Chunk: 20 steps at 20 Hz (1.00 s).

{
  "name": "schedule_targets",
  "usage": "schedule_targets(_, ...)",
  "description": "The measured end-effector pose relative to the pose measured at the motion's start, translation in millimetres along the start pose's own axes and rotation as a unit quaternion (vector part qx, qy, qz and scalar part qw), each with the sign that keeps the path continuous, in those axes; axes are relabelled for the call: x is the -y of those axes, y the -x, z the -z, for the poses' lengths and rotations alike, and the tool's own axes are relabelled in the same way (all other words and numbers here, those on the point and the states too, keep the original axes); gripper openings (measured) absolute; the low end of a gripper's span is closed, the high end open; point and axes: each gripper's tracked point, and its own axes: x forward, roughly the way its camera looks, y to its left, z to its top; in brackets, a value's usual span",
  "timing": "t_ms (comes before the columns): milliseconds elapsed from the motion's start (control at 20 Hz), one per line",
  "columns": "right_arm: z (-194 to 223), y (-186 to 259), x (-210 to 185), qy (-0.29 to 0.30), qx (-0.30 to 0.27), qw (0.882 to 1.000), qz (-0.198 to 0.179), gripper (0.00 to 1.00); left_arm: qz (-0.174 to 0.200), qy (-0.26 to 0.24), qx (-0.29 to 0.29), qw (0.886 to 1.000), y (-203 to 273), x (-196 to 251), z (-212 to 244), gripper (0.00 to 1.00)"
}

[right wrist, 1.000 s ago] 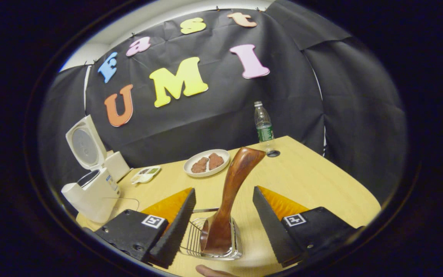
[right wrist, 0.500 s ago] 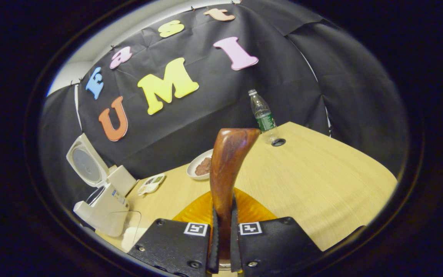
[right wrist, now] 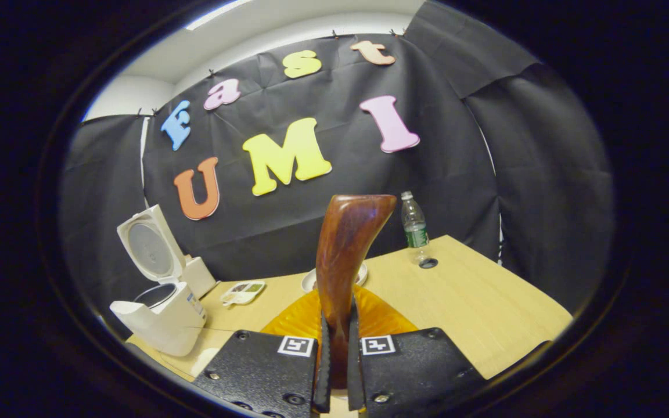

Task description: Close the left gripper, press the button to open the rice cooker; take a wooden spoon from the chopstick holder with the right hand, scoop a spoonful of rice and pour it into the rice cooker, then put the wooden spoon back into the chopstick holder.

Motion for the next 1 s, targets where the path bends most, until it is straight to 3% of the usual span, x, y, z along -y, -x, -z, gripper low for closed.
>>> schedule_targets(650, 13.3, 8.7, -136.6, 0.053, -0.006, 0.997, -0.048, 0.15, -0.002, 0.018, 0.001, 1.000, 12.3, -20.9, 10.5, 0.95)
schedule_targets(850, 54.4, -3.6, -172.7, 0.079, -0.026, 0.995, -0.057, 0.15, -0.014, 0.015, -0.014, 1.000, 11.1, -31.7, 21.7, 0.95)
schedule_targets(1000, 86.3, -17.0, -177.7, 0.120, -0.038, 0.991, -0.037, 0.15, -0.018, 0.014, -0.012, 1.000, 15.0, -36.0, 20.4, 0.95)
